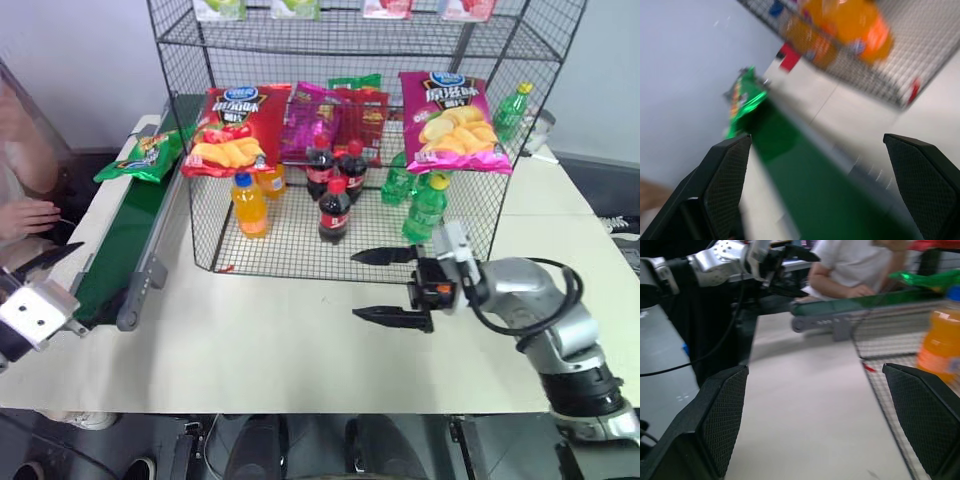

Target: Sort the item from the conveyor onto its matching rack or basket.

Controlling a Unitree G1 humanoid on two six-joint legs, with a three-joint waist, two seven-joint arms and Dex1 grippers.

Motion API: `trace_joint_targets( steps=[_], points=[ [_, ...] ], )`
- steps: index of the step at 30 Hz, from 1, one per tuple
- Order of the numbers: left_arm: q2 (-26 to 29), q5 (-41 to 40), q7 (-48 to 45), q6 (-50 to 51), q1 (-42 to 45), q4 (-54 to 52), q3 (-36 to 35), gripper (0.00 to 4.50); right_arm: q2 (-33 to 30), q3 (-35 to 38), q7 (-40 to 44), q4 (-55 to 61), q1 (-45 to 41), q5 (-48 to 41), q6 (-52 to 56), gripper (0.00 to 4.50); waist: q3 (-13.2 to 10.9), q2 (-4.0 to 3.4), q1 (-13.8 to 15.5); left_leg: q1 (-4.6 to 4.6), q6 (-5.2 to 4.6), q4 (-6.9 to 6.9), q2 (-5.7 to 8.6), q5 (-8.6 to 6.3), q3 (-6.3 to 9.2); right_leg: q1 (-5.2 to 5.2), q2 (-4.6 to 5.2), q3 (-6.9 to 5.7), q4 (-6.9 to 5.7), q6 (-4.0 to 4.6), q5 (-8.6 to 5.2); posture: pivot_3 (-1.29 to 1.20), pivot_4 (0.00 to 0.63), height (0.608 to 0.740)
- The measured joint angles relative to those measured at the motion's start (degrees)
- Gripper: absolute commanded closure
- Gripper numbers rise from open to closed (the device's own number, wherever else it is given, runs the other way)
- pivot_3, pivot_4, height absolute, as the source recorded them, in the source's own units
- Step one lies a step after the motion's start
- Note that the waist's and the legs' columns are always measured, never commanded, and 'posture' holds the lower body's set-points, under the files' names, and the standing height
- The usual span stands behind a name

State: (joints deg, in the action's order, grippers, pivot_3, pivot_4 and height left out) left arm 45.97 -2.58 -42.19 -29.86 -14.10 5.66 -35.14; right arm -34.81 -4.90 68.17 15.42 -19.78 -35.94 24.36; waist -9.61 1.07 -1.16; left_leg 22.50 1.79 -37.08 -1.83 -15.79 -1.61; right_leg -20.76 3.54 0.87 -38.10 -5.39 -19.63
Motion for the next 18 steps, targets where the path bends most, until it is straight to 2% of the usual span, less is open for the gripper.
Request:
trace_joint_targets(
  steps=[8,13,18],
  points=[
    [0.6,13.2,11.0,-10.1,-8.3,2.2,-4.3,0.00,4.5,-3.4,-1.0,-3.6,-1.9,4.3,-3.9,0.03,0.0,0.03,0.0,0.03,0.00,0.02,0.00,0.00,-0.01,-0.04,0.05,-0.01,0.00,0.00,0.00,0.00,0.150,0.739],
    [1.6,13.8,13.9,-10.7,-10.3,3.9,-5.3,0.00,4.5,-3.4,-0.4,-5.4,-1.9,5.3,-5.5,0.03,0.0,0.05,0.0,0.03,0.01,0.06,0.00,-0.01,-0.01,-0.07,0.07,-0.01,-0.01,0.02,0.00,0.00,0.150,0.739],
    [4.8,16.0,17.3,-11.3,-9.7,6.9,-5.7,0.00,4.6,-3.4,-0.1,-6.4,-1.9,6.1,-7.0,0.03,0.0,0.04,-0.1,0.04,0.01,0.07,0.00,-0.01,-0.02,-0.10,0.09,-0.01,-0.01,0.03,0.00,0.00,0.150,0.739]
  ],
)
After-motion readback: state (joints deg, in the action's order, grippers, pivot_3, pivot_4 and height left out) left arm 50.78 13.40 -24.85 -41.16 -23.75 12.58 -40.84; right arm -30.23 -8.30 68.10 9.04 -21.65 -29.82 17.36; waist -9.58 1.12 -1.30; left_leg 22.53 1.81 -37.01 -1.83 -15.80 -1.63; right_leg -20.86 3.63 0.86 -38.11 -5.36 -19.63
